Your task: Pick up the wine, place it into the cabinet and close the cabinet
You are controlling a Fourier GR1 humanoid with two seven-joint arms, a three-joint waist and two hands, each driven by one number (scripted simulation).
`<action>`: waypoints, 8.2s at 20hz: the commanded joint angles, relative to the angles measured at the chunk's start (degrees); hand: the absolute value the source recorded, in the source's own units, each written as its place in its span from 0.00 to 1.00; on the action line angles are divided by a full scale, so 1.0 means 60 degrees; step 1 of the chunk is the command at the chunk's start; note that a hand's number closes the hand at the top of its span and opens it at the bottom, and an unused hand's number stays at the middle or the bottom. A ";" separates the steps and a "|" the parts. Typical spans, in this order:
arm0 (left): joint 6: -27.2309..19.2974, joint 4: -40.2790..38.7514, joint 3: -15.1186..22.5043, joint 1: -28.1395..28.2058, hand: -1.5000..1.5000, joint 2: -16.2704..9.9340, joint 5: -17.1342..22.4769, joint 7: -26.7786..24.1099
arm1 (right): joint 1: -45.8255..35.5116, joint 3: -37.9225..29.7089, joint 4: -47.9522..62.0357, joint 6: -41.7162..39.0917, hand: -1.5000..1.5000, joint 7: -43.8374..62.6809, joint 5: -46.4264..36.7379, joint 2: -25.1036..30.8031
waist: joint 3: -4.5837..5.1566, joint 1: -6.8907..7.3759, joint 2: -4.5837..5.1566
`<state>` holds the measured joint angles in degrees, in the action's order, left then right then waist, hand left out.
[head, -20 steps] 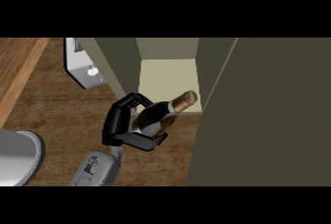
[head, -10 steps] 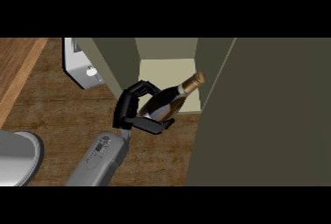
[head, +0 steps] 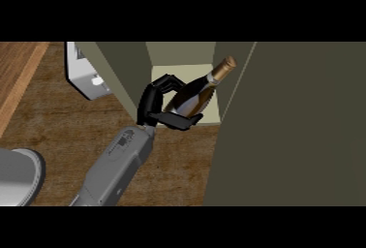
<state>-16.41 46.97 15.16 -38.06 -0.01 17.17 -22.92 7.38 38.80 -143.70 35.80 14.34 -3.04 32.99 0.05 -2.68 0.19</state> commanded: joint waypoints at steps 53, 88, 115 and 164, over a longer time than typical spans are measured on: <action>-0.0562 -0.6749 -0.1439 -0.4741 0.00 -0.0791 0.1298 -0.2075 | 0.1702 0.0283 -0.1201 -0.1062 0.00 -0.2022 0.0994 0.0401 | 0.0016 -0.0760 0.0315; 0.2652 -0.3128 -0.0530 -0.2803 0.00 0.0001 0.2846 -0.1373 | 0.2466 -0.0048 -0.1505 -0.0541 0.00 -0.1740 0.0725 0.0862 | -0.0004 0.0364 -0.0205; 0.1820 0.5424 0.1778 0.4882 0.00 -0.1271 0.3175 -0.0220 | 0.2512 -0.0838 -0.2383 -0.0680 0.00 -0.1126 0.0839 0.2223 | 0.0004 0.0495 -0.0085; 0.6032 0.6185 -0.2119 0.6706 0.00 -0.5690 0.5356 -0.0040 | -0.1845 0.1460 0.0215 -0.3727 1.00 0.0189 0.1676 -0.0531 | 0.0074 0.1233 0.0093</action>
<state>18.38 84.83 2.96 2.13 -33.90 48.86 -22.95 1.17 40.10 -141.69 11.55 11.33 2.32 40.06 0.50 3.92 0.64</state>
